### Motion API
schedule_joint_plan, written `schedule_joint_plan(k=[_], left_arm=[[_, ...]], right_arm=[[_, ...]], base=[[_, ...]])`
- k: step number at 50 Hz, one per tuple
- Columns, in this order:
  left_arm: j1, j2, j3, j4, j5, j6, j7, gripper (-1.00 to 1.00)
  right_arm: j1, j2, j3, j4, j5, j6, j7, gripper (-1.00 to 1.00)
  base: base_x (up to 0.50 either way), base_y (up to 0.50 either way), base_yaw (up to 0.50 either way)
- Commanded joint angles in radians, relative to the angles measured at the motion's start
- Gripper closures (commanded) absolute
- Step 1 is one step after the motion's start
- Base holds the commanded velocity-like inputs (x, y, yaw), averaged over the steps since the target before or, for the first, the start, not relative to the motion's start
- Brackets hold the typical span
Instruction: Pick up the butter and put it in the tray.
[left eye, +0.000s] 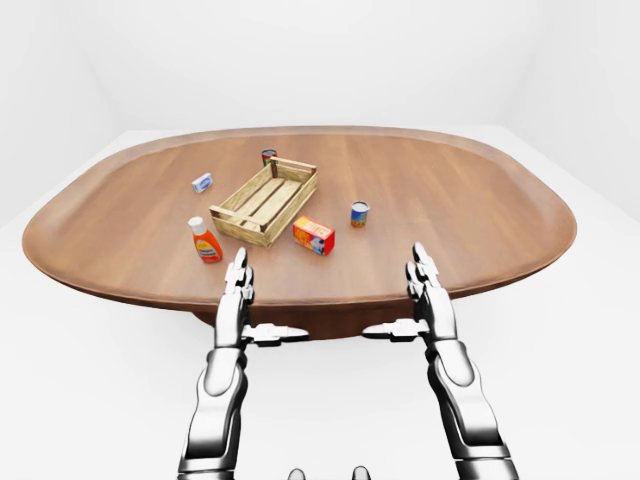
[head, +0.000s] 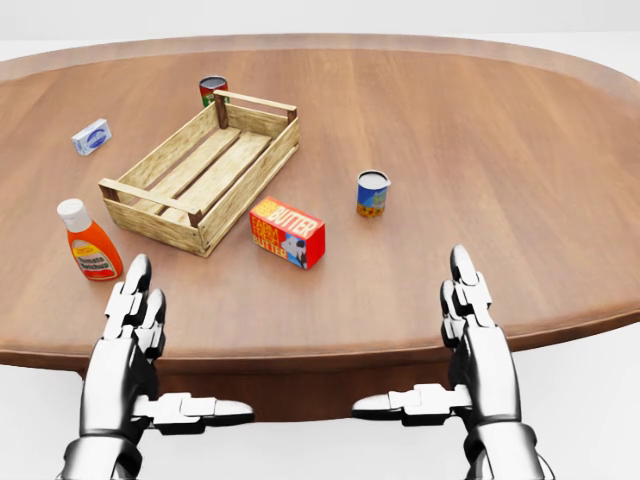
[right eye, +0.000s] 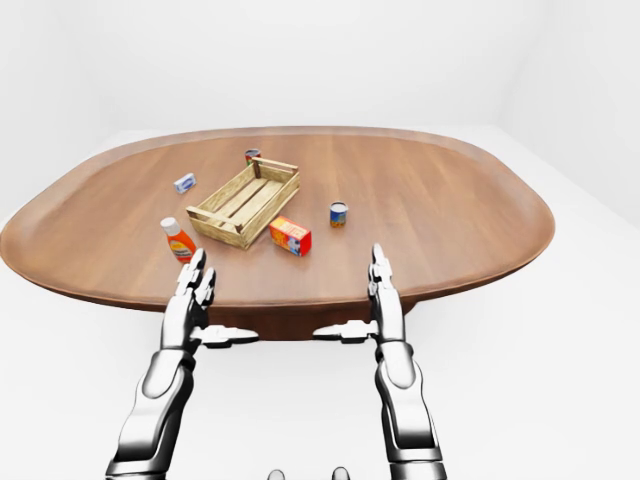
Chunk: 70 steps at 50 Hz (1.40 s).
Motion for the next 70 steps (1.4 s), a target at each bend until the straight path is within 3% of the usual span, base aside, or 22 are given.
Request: schedule_joint_plan(k=[1,9,19,25,29,41,66,70], left_arm=[[0.082,0.013,0.029,-0.205,-0.050,0.071,-0.061,-1.00],[0.165,0.005,0.042,-0.403,-0.081,0.071,-0.105,-1.00],[0.187,0.000,0.122,-0.561,-0.146,0.071,-0.153,-1.00],[0.233,-0.013,0.180,-0.728,-0.226,0.071,-0.196,-1.00],[0.265,-0.031,0.197,-0.787,-0.225,0.071,-0.224,-1.00],[0.234,-0.041,0.242,-0.796,-0.249,0.071,-0.228,-1.00],[0.239,-0.045,0.250,-0.803,-0.251,0.071,-0.244,-1.00],[0.237,-0.045,0.253,-0.800,-0.254,0.071,-0.244,-1.00]], right_arm=[[0.052,-0.001,-0.005,-0.158,-0.016,0.076,0.013,-1.00],[0.110,0.007,0.026,-0.313,-0.033,0.076,0.008,-1.00],[0.218,0.000,0.103,-0.586,-0.089,0.076,0.000,-1.00],[0.267,-0.011,0.143,-0.713,-0.109,0.076,-0.015,-1.00],[0.301,-0.028,0.184,-0.788,-0.130,0.076,-0.029,-1.00],[0.324,-0.060,0.230,-0.855,-0.174,0.076,-0.048,-1.00],[0.337,-0.068,0.235,-0.873,-0.188,0.076,-0.040,-1.00],[0.331,-0.048,0.204,-0.858,-0.151,0.076,-0.049,-1.00]], base=[[0.00,0.00,0.00],[0.00,0.00,0.00],[0.00,0.00,0.00],[0.00,0.00,0.00],[0.00,0.00,0.00],[0.00,0.00,0.00],[0.00,0.50,0.00],[0.00,0.50,0.00]])
